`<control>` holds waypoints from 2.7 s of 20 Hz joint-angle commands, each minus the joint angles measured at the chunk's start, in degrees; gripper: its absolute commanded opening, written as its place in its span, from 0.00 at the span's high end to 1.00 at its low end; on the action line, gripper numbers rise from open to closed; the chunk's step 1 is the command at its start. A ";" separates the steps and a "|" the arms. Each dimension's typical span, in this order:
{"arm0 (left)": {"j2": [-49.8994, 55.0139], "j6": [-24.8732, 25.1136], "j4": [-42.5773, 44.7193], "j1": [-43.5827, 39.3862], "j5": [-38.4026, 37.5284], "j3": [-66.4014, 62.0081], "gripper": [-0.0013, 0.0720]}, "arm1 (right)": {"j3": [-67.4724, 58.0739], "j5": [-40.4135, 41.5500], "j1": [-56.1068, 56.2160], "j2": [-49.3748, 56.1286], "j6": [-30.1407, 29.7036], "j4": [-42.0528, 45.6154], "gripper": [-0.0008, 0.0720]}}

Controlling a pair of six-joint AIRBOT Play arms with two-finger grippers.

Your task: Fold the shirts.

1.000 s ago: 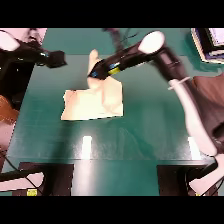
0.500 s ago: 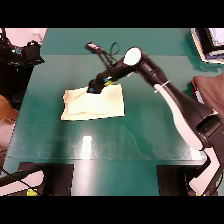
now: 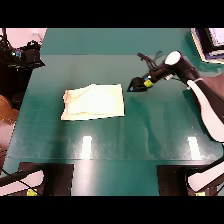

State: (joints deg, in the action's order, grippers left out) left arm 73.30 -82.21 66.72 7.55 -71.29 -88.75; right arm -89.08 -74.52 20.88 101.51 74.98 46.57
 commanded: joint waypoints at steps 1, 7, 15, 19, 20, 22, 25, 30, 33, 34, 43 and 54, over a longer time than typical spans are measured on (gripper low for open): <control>0.17 0.15 -0.37 0.04 0.48 0.02 0.96 | 12.61 8.33 -3.69 -2.34 0.07 -7.17 0.14; 0.70 0.22 -1.55 -1.03 1.16 0.02 0.96 | 12.24 13.29 4.31 3.72 -3.93 -14.19 0.14; 0.74 1.84 -1.33 -6.73 2.80 0.02 0.96 | -4.09 12.31 14.49 12.46 -4.70 -16.37 0.87; 0.74 2.23 -1.38 -9.44 3.15 0.00 0.96 | -10.43 8.26 11.58 12.07 -4.94 -16.33 0.96; 0.74 2.23 -1.38 -10.32 3.15 0.00 0.96 | -12.39 6.67 9.75 11.63 -4.85 -16.33 0.97; 0.74 2.23 -1.40 -12.50 3.26 0.02 0.96 | -15.89 4.55 4.79 9.64 -2.45 -14.58 0.97; 0.74 2.03 -1.64 -15.74 3.28 0.00 0.96 | -21.07 1.77 -4.15 4.66 1.16 -2.80 0.97; 0.74 1.07 -2.71 -20.22 5.49 0.00 0.96 | -26.51 0.63 -23.85 -3.06 1.53 6.10 0.97; 0.74 0.98 -2.69 -23.23 8.74 0.02 0.96 | -27.39 1.77 -35.91 -4.50 1.53 5.95 0.97; 0.74 0.98 -2.69 -24.15 9.68 0.02 0.96 | -27.34 1.99 -39.50 -4.46 1.55 5.64 0.97; 0.74 1.01 -2.67 -27.67 13.79 0.00 0.96 | -27.82 2.27 -51.12 -6.08 -1.29 5.46 0.97; 0.74 1.25 -2.64 -27.67 13.64 0.02 0.96 | -10.34 -1.73 -61.02 -25.57 -3.15 6.62 0.97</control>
State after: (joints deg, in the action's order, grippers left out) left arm 74.02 -81.14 64.03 -20.12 -57.63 -88.75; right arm -105.41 -74.04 -36.51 80.68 72.29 52.66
